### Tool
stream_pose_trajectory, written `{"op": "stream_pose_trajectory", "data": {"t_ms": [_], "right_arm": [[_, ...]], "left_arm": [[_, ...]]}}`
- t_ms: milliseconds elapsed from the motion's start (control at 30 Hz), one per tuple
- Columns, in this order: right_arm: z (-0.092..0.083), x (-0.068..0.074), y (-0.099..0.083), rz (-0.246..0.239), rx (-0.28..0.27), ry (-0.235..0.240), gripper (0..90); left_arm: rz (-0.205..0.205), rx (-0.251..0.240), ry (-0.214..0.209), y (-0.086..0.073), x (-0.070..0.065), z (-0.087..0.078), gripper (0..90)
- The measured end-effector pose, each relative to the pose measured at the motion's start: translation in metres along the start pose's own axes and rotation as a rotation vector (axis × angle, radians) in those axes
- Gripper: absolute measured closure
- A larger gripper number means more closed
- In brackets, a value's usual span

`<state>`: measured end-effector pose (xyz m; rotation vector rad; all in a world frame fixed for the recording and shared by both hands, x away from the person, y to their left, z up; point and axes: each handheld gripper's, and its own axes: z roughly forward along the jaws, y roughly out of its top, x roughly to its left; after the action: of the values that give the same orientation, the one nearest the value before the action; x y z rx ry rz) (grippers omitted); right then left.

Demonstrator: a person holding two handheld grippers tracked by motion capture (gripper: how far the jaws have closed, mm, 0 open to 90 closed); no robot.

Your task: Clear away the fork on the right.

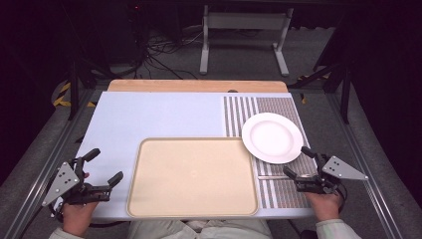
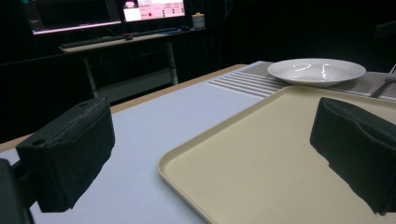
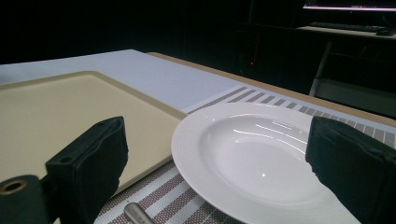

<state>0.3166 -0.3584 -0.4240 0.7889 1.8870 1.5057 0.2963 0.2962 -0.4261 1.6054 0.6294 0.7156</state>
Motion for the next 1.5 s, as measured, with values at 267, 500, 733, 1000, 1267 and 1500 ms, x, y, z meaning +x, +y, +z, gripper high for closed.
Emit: {"op": "stream_pose_trajectory", "data": {"t_ms": [267, 500, 733, 1000, 1267, 1500], "right_arm": [[-0.001, 0.000, 0.002, 0.004, -0.015, 0.010, 1.7], [0.000, 0.001, 0.005, -0.002, -0.011, 0.026, 0.5], [-0.001, -0.002, 0.012, -0.004, -0.027, 0.047, 4.8], [0.005, -0.006, 0.027, -0.069, 0.007, 0.090, 8.0], [0.017, -0.011, 0.045, -0.091, 0.156, 0.131, 5.5], [0.019, -0.014, 0.060, -0.151, 0.265, 0.156, 6.3]], "left_arm": [[-0.001, 0.002, 0.001, 0.000, 0.000, 0.000, 0.8], [-0.004, 0.002, 0.005, 0.000, 0.000, -0.001, 0.8], [-0.003, 0.005, 0.004, 0.000, 0.000, -0.001, 0.7], [-0.004, 0.006, 0.002, 0.000, 0.000, -0.001, 0.9], [-0.004, 0.005, 0.003, 0.000, 0.000, -0.001, 0.8], [-0.001, 0.006, 0.003, 0.001, -0.001, -0.001, 0.7]]}}
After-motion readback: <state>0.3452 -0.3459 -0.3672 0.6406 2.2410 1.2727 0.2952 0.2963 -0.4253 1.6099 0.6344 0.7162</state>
